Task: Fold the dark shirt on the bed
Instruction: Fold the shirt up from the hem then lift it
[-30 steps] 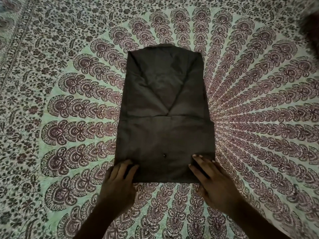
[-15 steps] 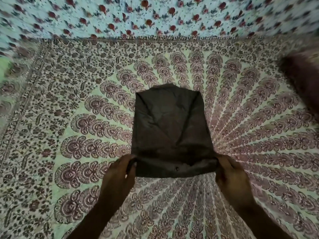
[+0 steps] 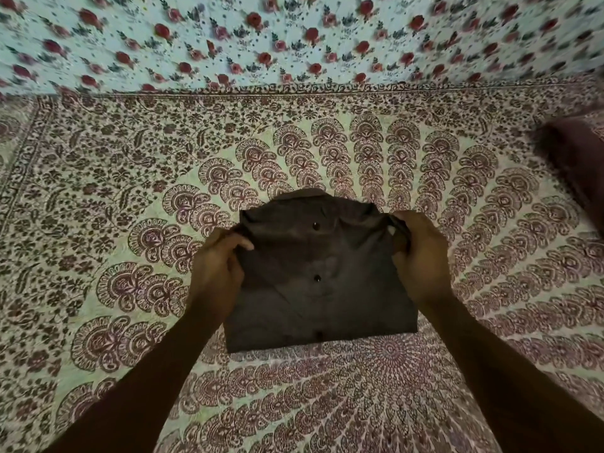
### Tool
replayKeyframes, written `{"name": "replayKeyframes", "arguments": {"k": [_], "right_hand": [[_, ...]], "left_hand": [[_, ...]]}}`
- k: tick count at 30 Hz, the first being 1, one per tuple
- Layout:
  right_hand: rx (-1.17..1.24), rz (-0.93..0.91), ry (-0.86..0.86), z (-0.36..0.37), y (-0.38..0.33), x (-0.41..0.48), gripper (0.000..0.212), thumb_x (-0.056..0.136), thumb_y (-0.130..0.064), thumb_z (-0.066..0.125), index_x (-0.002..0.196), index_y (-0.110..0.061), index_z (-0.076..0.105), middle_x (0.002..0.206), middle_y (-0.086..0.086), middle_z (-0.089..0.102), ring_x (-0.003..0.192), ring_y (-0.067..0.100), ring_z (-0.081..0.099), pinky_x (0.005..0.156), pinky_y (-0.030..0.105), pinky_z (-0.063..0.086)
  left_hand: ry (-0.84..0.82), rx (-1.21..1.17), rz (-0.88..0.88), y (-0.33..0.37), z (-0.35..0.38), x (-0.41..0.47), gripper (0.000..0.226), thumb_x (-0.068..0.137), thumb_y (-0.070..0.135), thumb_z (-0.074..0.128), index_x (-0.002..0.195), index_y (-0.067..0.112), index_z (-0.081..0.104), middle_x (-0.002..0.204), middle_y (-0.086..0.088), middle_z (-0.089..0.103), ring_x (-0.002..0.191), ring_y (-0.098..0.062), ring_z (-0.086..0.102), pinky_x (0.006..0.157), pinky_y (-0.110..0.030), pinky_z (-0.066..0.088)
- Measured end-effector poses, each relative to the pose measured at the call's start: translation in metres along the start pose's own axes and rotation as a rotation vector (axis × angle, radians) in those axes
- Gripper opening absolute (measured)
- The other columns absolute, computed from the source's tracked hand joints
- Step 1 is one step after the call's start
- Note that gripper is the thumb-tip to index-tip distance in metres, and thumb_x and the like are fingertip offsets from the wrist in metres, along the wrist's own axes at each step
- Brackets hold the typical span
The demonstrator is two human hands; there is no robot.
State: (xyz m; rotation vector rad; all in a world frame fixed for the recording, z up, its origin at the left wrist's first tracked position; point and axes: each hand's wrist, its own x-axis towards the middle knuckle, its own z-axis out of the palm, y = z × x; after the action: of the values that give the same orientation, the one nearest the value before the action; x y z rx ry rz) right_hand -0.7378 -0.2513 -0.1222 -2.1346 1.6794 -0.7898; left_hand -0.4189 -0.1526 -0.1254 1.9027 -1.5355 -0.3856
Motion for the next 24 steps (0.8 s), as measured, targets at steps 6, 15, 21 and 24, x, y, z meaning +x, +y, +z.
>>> {"name": "replayKeyframes", "arguments": {"k": [6,15,21,24], "right_hand": [[-0.012,-0.017,-0.026,0.038,0.019,0.060,0.021,0.100,-0.008,0.057,0.120,-0.008,0.065,0.113,0.013,0.067,0.099,0.034,0.064,0.081,0.040,0.051],[-0.134,0.145,-0.143,0.083,0.026,0.105,0.029,0.094,-0.006,0.057,0.122,-0.011,0.064,0.110,0.017,0.071,0.100,0.040,0.068,0.083,0.051,0.059],[-0.368,0.132,-0.052,0.087,0.012,0.077,0.046,0.095,-0.023,0.062,0.140,-0.017,0.053,0.144,0.017,0.048,0.135,0.041,0.041,0.104,0.059,0.037],[-0.309,-0.140,-0.045,0.091,-0.009,0.040,0.044,0.099,-0.033,0.053,0.140,-0.015,0.055,0.148,0.016,0.047,0.137,0.037,0.040,0.103,0.055,0.040]], "left_hand": [[-0.030,0.079,-0.110,-0.005,0.024,0.042,0.023,0.090,0.008,0.058,0.111,0.013,0.067,0.119,-0.012,0.061,0.102,-0.035,0.062,0.089,-0.041,0.053],[-0.225,0.120,-0.248,-0.029,0.057,0.075,0.043,0.088,0.005,0.065,0.130,0.008,0.056,0.140,-0.019,0.043,0.124,-0.040,0.050,0.103,-0.049,0.044],[-0.050,0.351,-0.135,-0.001,0.069,0.041,0.053,0.095,0.035,0.063,0.144,0.020,0.050,0.163,-0.015,0.022,0.145,-0.040,0.029,0.113,-0.064,0.028],[-0.183,0.395,0.037,0.011,0.081,0.010,0.062,0.097,0.053,0.053,0.152,0.027,0.043,0.170,-0.004,0.018,0.154,-0.031,0.023,0.117,-0.056,0.026]]}}
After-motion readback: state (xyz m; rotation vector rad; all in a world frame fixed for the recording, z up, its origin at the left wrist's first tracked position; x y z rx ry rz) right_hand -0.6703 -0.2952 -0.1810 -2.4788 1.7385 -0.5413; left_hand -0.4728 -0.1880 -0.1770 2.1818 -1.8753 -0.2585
